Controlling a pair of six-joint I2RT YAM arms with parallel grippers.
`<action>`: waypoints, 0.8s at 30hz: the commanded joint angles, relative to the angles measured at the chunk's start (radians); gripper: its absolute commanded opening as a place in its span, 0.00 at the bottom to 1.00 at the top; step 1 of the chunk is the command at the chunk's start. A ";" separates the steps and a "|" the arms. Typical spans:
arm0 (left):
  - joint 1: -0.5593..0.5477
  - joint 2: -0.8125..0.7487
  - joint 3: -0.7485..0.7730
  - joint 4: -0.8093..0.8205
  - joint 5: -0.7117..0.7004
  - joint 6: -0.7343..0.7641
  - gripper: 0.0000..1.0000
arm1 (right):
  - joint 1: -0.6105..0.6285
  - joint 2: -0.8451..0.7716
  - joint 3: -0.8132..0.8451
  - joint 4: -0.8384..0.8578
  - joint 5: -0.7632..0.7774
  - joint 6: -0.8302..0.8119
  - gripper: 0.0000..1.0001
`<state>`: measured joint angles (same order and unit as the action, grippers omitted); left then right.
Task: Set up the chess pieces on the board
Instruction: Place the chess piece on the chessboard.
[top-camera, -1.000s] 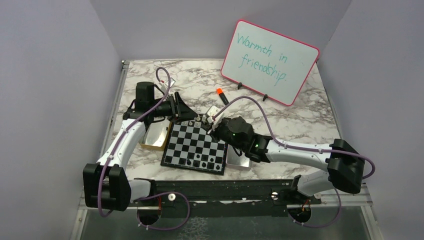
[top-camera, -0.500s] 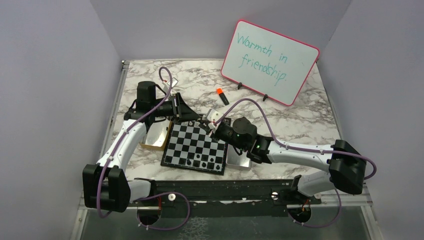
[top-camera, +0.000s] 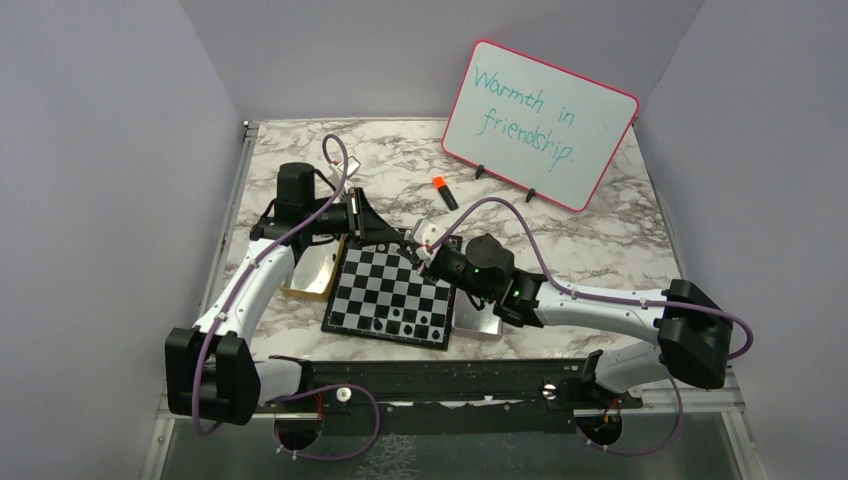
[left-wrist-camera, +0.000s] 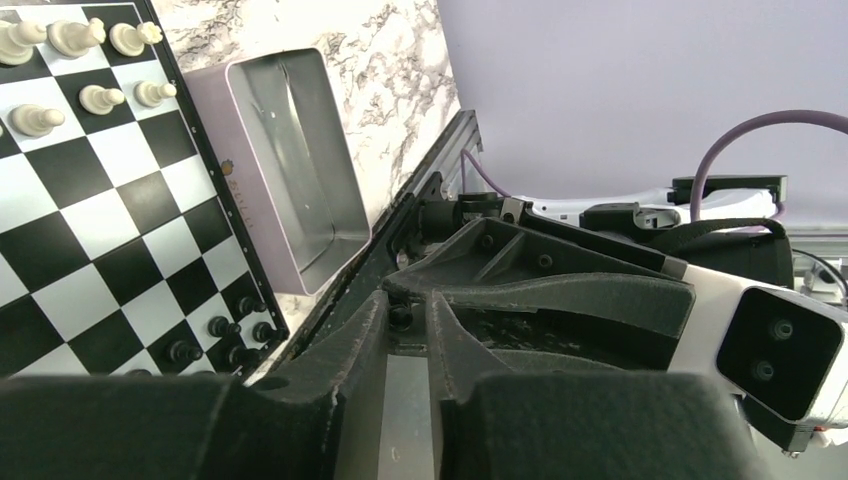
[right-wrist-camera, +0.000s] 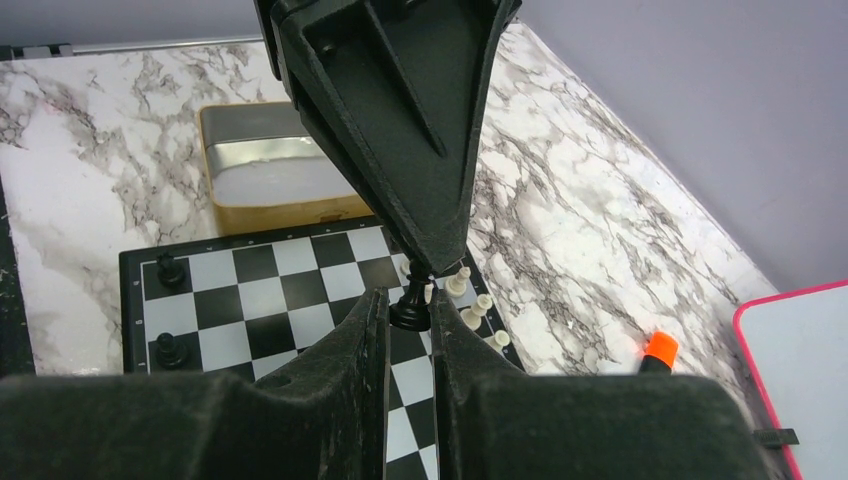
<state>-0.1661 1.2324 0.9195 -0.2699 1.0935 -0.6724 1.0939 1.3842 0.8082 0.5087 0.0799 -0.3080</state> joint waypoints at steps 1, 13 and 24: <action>-0.007 -0.020 -0.007 0.023 0.039 0.006 0.17 | 0.004 -0.018 -0.003 0.048 -0.021 -0.006 0.11; -0.019 -0.013 0.011 -0.054 0.009 0.064 0.16 | 0.004 -0.024 -0.010 0.045 -0.020 0.000 0.11; -0.024 -0.020 0.018 -0.087 -0.029 0.103 0.12 | 0.004 -0.008 -0.005 0.040 -0.032 0.015 0.11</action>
<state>-0.1837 1.2324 0.9188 -0.3382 1.0870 -0.6117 1.0939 1.3838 0.8028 0.5148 0.0788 -0.3061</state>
